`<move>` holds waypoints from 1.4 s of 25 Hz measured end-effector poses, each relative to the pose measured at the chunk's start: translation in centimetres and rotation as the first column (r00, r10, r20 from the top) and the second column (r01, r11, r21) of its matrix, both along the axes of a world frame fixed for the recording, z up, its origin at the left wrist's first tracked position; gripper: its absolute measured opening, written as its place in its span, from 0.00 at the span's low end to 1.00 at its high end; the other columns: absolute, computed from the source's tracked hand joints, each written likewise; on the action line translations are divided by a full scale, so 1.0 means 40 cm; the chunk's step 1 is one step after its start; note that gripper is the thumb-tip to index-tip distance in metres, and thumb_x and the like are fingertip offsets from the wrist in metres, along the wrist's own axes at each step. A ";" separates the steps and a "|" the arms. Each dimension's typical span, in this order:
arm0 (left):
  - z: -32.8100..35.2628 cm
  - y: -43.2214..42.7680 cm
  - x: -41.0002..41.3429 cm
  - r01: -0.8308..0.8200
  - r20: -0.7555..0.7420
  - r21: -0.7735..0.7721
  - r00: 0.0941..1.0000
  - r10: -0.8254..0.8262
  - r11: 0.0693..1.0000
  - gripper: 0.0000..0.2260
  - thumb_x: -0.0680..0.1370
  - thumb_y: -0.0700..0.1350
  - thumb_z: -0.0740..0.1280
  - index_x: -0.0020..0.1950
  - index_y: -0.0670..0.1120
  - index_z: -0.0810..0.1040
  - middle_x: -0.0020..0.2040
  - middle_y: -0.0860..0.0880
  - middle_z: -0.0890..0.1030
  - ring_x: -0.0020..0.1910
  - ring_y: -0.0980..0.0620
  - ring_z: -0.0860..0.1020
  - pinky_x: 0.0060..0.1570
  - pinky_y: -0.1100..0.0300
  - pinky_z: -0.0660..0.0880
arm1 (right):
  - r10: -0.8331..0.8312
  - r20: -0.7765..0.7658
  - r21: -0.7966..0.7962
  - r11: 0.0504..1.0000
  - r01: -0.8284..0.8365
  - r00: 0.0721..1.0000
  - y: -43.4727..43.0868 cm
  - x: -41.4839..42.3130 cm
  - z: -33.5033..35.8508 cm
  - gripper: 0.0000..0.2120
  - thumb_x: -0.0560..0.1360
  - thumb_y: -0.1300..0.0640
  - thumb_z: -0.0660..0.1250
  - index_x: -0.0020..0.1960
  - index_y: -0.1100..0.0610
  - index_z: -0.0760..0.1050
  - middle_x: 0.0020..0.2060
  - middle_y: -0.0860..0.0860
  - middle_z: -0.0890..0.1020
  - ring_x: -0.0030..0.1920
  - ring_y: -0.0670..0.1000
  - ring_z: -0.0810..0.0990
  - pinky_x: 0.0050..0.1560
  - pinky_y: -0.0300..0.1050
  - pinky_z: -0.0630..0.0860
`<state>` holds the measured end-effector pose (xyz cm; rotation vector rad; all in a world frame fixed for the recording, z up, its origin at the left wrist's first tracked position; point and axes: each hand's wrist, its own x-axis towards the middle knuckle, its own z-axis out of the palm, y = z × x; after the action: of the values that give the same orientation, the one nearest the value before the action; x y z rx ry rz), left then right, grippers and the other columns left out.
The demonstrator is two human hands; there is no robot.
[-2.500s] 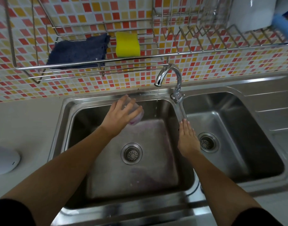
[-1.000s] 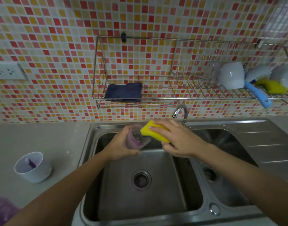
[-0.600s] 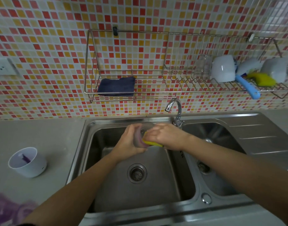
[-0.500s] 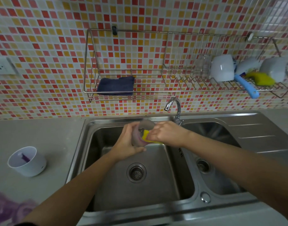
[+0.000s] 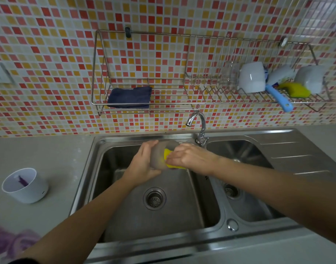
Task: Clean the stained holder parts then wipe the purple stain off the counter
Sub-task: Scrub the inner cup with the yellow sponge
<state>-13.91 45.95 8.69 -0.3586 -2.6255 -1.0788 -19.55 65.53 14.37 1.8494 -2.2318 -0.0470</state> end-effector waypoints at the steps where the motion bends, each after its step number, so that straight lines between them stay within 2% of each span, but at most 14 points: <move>1: -0.002 0.000 -0.001 -0.027 -0.013 -0.004 1.000 0.027 1.000 0.40 0.62 0.43 0.79 0.69 0.37 0.63 0.65 0.40 0.70 0.63 0.46 0.71 0.59 0.62 0.67 | -0.055 0.168 -0.026 0.998 0.061 0.984 0.003 0.010 -0.004 0.13 0.68 0.68 0.66 0.50 0.58 0.80 0.44 0.53 0.85 0.42 0.56 0.80 0.44 0.49 0.77; 3: -0.003 -0.007 -0.003 -0.075 -0.023 -0.003 0.997 0.074 0.997 0.40 0.63 0.42 0.79 0.69 0.38 0.63 0.66 0.40 0.69 0.63 0.45 0.72 0.58 0.60 0.68 | -0.152 0.313 0.011 0.988 0.157 0.937 0.010 0.019 -0.002 0.18 0.65 0.72 0.67 0.52 0.58 0.79 0.45 0.54 0.84 0.43 0.56 0.78 0.45 0.50 0.76; 7: -0.001 0.013 -0.010 -0.055 -0.025 -0.023 0.998 0.054 0.998 0.39 0.63 0.40 0.78 0.69 0.37 0.62 0.66 0.39 0.69 0.63 0.43 0.72 0.59 0.56 0.70 | -0.162 -0.015 0.100 0.982 0.163 0.987 0.007 0.017 0.007 0.14 0.64 0.68 0.71 0.47 0.57 0.78 0.42 0.53 0.84 0.40 0.56 0.79 0.42 0.48 0.76; 8: -0.002 0.021 -0.014 -0.035 -0.019 -0.025 0.999 0.034 0.999 0.39 0.63 0.40 0.78 0.69 0.37 0.62 0.66 0.39 0.69 0.63 0.43 0.72 0.59 0.57 0.70 | -0.170 -0.006 0.090 0.981 0.170 0.985 0.004 0.025 0.007 0.13 0.63 0.69 0.71 0.45 0.57 0.77 0.40 0.54 0.83 0.40 0.57 0.78 0.41 0.48 0.75; 11: -0.010 0.013 -0.019 -0.078 0.004 0.011 0.997 0.078 0.997 0.40 0.63 0.41 0.78 0.69 0.39 0.62 0.66 0.41 0.69 0.63 0.44 0.72 0.56 0.60 0.69 | -0.302 0.349 0.085 0.953 0.291 0.887 0.005 0.048 0.009 0.14 0.63 0.70 0.69 0.45 0.57 0.78 0.40 0.57 0.81 0.43 0.58 0.77 0.43 0.50 0.74; 13: -0.015 0.006 -0.014 -0.138 0.021 0.053 0.990 0.137 0.989 0.39 0.64 0.40 0.78 0.70 0.39 0.62 0.66 0.41 0.69 0.63 0.44 0.72 0.55 0.61 0.69 | -0.378 0.452 0.080 0.919 0.385 0.808 0.016 0.046 0.012 0.15 0.66 0.66 0.70 0.51 0.56 0.79 0.42 0.56 0.82 0.46 0.55 0.76 0.46 0.48 0.72; 14: -0.014 0.010 -0.012 -0.140 0.025 0.058 0.990 0.139 0.988 0.39 0.64 0.40 0.78 0.70 0.39 0.62 0.66 0.41 0.69 0.63 0.44 0.72 0.55 0.61 0.69 | -0.365 0.417 0.079 0.927 0.367 0.832 0.021 0.040 0.013 0.16 0.66 0.67 0.70 0.51 0.55 0.79 0.42 0.55 0.82 0.46 0.54 0.76 0.46 0.48 0.73; 16: -0.012 0.030 -0.012 -0.099 0.027 0.056 0.995 0.097 0.994 0.39 0.63 0.43 0.78 0.69 0.38 0.63 0.65 0.41 0.70 0.63 0.46 0.71 0.57 0.64 0.66 | -0.273 0.190 0.107 0.960 0.257 0.943 0.020 0.033 0.002 0.17 0.62 0.71 0.69 0.49 0.57 0.77 0.42 0.55 0.82 0.44 0.57 0.77 0.45 0.50 0.75; 18: -0.013 0.043 -0.016 -0.081 0.015 0.063 0.997 0.080 0.995 0.39 0.62 0.45 0.76 0.68 0.38 0.63 0.65 0.41 0.70 0.62 0.50 0.71 0.57 0.68 0.64 | -0.218 0.069 0.091 0.973 0.211 0.974 0.015 0.030 -0.014 0.17 0.62 0.72 0.69 0.49 0.59 0.76 0.43 0.55 0.83 0.43 0.58 0.78 0.46 0.51 0.75; 23: -0.023 0.028 -0.008 -0.143 0.054 0.101 0.989 0.138 0.985 0.39 0.64 0.41 0.78 0.69 0.40 0.62 0.64 0.43 0.69 0.60 0.54 0.69 0.57 0.59 0.70 | -0.193 -0.010 0.095 0.977 0.193 0.981 0.029 0.028 0.010 0.17 0.65 0.70 0.68 0.52 0.58 0.78 0.43 0.55 0.84 0.42 0.58 0.79 0.47 0.50 0.74; 27: -0.047 0.047 0.000 -0.170 0.032 0.101 0.985 0.168 0.980 0.40 0.63 0.41 0.79 0.69 0.39 0.62 0.64 0.43 0.68 0.60 0.54 0.68 0.56 0.67 0.66 | -0.152 -0.003 0.156 0.976 0.150 0.988 0.024 0.021 0.012 0.20 0.66 0.69 0.69 0.57 0.59 0.76 0.48 0.56 0.84 0.45 0.58 0.79 0.50 0.52 0.75; 30: -0.060 0.055 0.002 -0.136 0.033 0.162 0.991 0.132 0.977 0.39 0.63 0.41 0.79 0.69 0.40 0.61 0.63 0.45 0.68 0.61 0.53 0.69 0.54 0.78 0.64 | -0.061 -0.073 0.100 0.993 0.068 0.995 0.047 0.005 0.013 0.16 0.65 0.66 0.72 0.51 0.56 0.80 0.41 0.51 0.85 0.40 0.54 0.80 0.44 0.46 0.76; 33: -0.059 0.034 -0.001 0.060 0.112 0.219 0.990 -0.087 0.974 0.45 0.62 0.44 0.79 0.72 0.53 0.55 0.67 0.51 0.66 0.64 0.53 0.72 0.57 0.68 0.73 | 0.132 -0.266 0.191 0.978 -0.082 0.955 0.087 -0.014 0.024 0.08 0.72 0.63 0.65 0.48 0.54 0.79 0.42 0.47 0.84 0.41 0.51 0.79 0.44 0.44 0.75; 35: -0.050 0.033 -0.001 0.122 0.158 0.188 0.976 -0.152 0.975 0.48 0.62 0.46 0.79 0.73 0.57 0.52 0.69 0.53 0.66 0.66 0.57 0.70 0.59 0.62 0.74 | 0.235 -0.316 0.212 0.962 -0.174 0.919 0.092 -0.023 0.033 0.10 0.76 0.63 0.59 0.46 0.55 0.79 0.42 0.48 0.83 0.43 0.51 0.79 0.46 0.44 0.75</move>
<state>-13.96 47.29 6.68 -0.4310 -2.6565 -1.4371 -20.46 69.20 15.67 1.9802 -1.8422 -0.5058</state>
